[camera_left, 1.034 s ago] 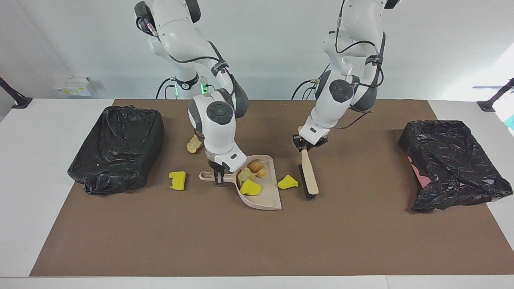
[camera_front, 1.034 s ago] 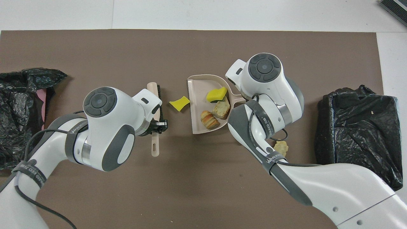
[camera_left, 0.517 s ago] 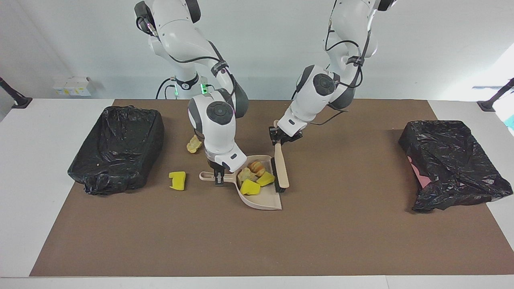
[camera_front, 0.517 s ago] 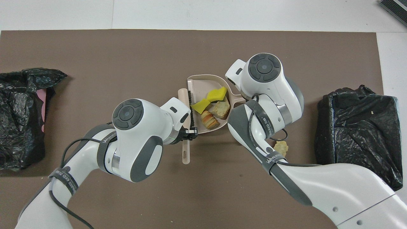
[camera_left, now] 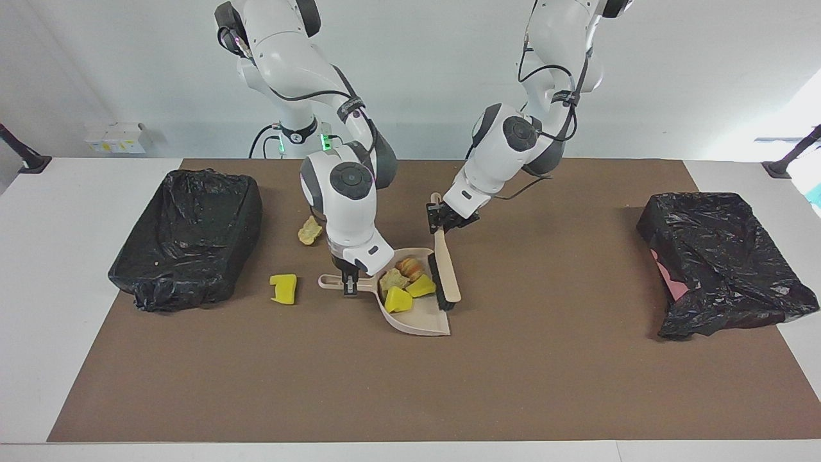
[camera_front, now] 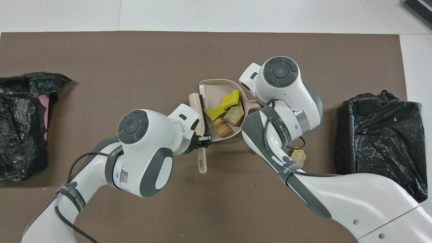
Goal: Sweep and dump trash in bin
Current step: 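Carry the loaded dustpan with the right gripper to the nearby trash bag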
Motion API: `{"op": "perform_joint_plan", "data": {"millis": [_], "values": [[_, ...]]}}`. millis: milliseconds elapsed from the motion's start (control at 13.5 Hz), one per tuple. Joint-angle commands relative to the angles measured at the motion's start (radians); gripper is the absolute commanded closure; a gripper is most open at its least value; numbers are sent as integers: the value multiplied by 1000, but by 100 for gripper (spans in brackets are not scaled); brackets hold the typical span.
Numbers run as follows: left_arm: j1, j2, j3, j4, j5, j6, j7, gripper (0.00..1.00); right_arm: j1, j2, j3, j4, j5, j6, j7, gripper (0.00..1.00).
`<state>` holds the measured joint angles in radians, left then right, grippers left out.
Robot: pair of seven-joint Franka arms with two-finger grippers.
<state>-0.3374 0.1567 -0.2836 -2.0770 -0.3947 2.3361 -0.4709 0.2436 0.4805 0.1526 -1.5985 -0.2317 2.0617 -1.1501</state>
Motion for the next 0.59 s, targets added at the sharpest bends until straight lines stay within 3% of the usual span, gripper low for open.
{"op": "perform_joint_plan", "data": {"millis": [0, 517], "values": [[-26, -111, 11, -142, -15, 45, -51, 100, -1, 10, 7, 5, -6, -5, 27, 100], [-34, -201, 12, -250, -9, 0, -109, 100, -69, -45, 4, 40, 104, -29, 43, 100]]}}
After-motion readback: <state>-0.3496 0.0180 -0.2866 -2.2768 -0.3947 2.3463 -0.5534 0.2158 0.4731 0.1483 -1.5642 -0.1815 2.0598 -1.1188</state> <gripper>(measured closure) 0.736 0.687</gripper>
